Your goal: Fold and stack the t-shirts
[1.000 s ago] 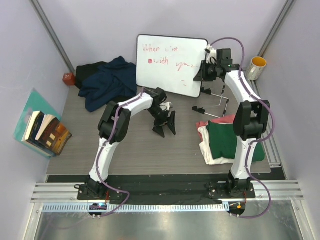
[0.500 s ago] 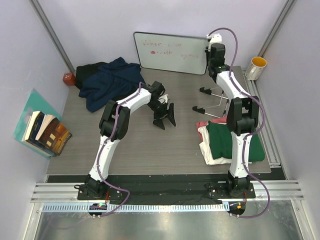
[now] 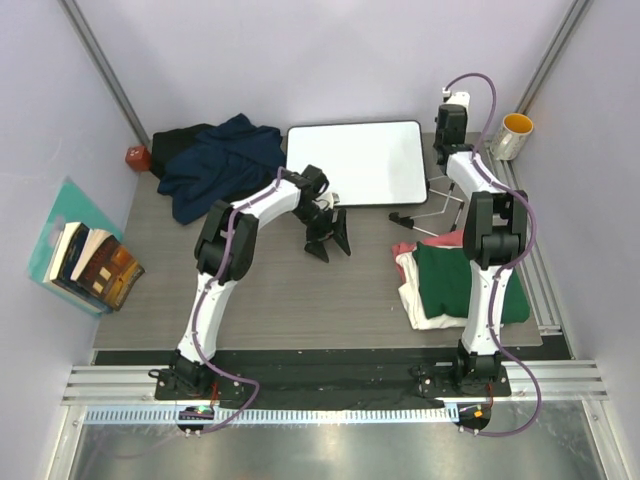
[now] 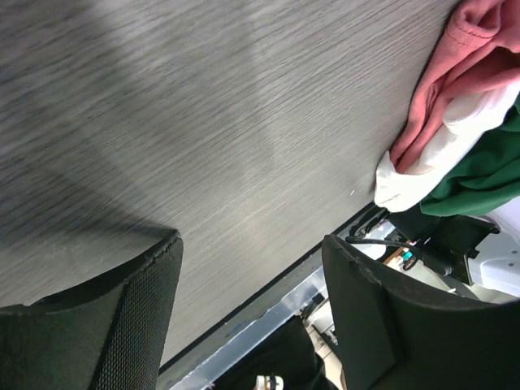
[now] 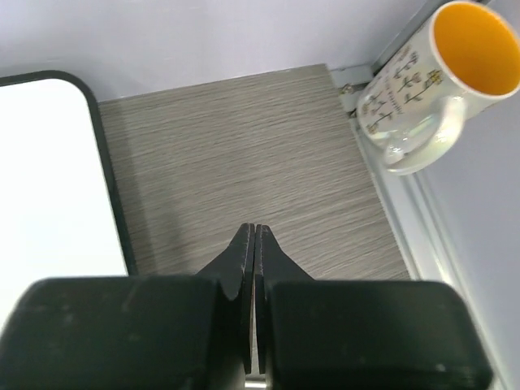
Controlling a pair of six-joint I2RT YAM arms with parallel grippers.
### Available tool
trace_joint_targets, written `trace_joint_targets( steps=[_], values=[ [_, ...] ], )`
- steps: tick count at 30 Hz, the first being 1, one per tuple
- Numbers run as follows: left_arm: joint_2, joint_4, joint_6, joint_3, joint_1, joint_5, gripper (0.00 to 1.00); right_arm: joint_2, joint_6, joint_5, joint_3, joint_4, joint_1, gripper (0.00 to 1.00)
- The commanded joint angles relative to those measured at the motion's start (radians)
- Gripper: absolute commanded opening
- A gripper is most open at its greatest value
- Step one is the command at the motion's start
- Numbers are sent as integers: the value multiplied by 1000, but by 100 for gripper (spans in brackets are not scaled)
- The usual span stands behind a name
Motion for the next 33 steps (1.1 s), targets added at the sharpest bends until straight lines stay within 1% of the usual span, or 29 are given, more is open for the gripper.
trace_joint_targets(
  steps=[1,5,9,11,12,13,16,17,18,20,22,27,31,33],
  values=[
    [-21,30,30,-37,6,-76,71,-39,71,-70,-3,4,-1,1],
    [-30,39,27,-54,11,-89,71,-48,80,-94,-19,-27,-1,1],
    [-45,53,21,-75,23,-106,71,-99,123,-122,-57,-42,-1,3],
    [-47,56,15,-79,25,-116,72,-154,144,-136,-89,-65,2,13],
    [-47,54,15,-77,29,-119,72,-177,152,-154,-101,-74,1,20],
    [-47,54,13,-75,31,-118,72,-227,160,-162,-112,-105,2,31],
    [-54,56,13,-71,31,-107,72,-309,183,-200,-170,-160,4,52],
    [-56,54,15,-71,31,-110,72,-358,198,-212,-198,-175,5,52],
    [-58,51,18,-72,31,-112,72,-384,198,-267,-213,-191,8,53],
    [-55,51,21,-77,31,-113,72,-437,203,-300,-252,-232,18,53],
    [-54,59,18,-86,32,-110,72,-462,206,-343,-282,-290,41,52],
    [-68,85,9,-126,32,-106,72,-554,279,-377,-388,-332,99,53],
    [-77,82,10,-129,38,-116,72,-573,313,-401,-463,-340,183,53],
    [-85,79,9,-128,48,-138,72,-559,334,-403,-473,-344,208,53]
  ],
)
